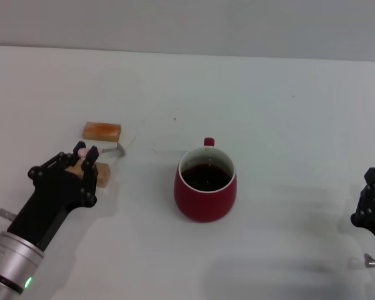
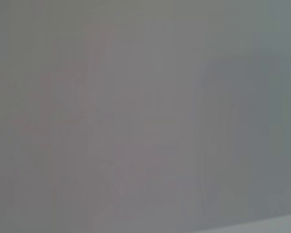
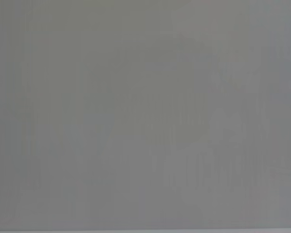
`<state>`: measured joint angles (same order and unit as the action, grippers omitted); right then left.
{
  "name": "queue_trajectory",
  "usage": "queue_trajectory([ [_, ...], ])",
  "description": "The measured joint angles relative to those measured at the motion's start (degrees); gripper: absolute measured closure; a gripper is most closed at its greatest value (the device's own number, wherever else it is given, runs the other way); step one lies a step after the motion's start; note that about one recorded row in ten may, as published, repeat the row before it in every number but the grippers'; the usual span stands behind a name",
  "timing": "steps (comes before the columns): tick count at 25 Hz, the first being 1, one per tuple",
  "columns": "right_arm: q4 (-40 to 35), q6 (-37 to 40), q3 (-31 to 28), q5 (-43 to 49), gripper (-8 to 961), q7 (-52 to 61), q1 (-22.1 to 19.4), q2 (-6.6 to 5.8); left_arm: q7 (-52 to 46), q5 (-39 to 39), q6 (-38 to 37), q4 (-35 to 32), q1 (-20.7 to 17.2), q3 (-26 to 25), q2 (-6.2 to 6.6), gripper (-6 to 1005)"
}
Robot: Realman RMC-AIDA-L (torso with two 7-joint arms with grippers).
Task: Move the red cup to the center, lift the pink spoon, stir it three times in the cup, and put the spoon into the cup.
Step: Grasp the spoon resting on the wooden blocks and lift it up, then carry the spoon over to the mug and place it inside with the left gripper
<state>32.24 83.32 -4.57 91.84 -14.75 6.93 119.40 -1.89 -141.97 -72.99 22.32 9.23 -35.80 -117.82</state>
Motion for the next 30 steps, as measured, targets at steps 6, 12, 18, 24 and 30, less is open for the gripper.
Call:
queue_trajectory([
  [6, 0.01, -0.21, 0.0, 0.0, 953, 0.19, 0.04, -0.04, -0.93, -0.76, -4.11, 0.01, 1.35, -0.07, 0.2, 836],
  [12, 0.01, -0.44, 0.0, 0.0, 953, 0.26, 0.28, -0.04, -1.75, -0.82, -6.27, -0.02, 3.07, -0.15, 0.78, 848],
  [18, 0.01, -0.48, -0.01, -0.2, 953, 0.27, 0.53, -0.04, -3.27, -1.43, -8.04, 0.03, 4.53, 0.13, 1.6, 854],
  [24, -0.07, 0.32, -1.08, -0.52, 954, 0.12, -0.02, -0.04, -6.78, -4.44, -9.29, 0.03, 5.47, -0.26, 2.72, 854],
  [30, -1.0, 0.7, -2.89, -1.01, 954, 0.17, -0.55, -0.04, -8.47, -7.1, -9.65, 0.0, 6.77, -0.32, 4.06, 854],
])
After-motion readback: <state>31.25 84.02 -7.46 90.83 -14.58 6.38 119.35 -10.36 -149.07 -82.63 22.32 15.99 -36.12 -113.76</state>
